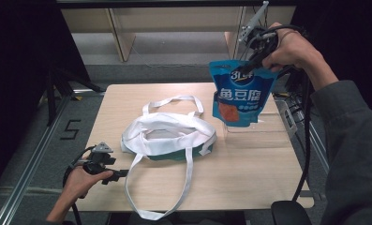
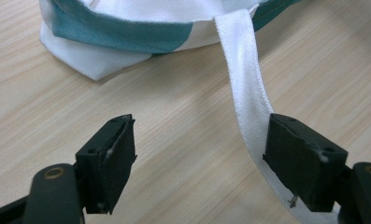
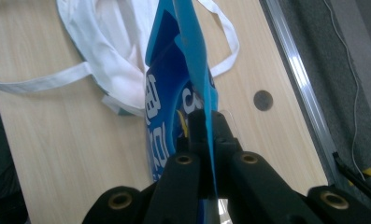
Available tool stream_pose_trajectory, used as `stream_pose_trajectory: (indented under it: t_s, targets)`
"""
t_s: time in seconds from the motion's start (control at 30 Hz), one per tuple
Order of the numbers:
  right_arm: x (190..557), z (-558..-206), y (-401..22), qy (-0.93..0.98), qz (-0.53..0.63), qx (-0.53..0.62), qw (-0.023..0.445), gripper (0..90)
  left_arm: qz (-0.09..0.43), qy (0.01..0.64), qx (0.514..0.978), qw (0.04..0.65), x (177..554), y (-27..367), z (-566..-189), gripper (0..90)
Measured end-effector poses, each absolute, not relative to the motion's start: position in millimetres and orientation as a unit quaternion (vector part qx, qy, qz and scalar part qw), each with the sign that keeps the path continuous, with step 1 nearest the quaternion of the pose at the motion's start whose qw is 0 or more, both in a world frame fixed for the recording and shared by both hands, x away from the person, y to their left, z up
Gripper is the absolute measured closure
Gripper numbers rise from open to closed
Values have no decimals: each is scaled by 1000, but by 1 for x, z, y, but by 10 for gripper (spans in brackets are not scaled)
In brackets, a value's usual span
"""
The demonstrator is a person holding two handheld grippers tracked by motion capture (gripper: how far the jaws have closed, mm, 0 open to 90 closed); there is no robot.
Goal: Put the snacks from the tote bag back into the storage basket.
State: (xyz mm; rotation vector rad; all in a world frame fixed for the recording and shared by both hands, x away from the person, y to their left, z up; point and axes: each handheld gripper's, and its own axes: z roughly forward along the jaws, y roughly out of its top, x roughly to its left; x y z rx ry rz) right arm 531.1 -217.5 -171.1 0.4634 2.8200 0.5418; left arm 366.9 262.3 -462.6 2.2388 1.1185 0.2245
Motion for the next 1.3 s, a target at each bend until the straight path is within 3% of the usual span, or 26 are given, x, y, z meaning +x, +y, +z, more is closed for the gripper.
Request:
stream_pose_trajectory:
  t_s: [0.6,1.3]
  targets:
    - [555,-194,-264,956,183,193,127,900,88,429,843,312,368,262,-465,241]
    - [569,-235,-281,955,178,213,106,900,87,429,843,315,368,263,-464,241]
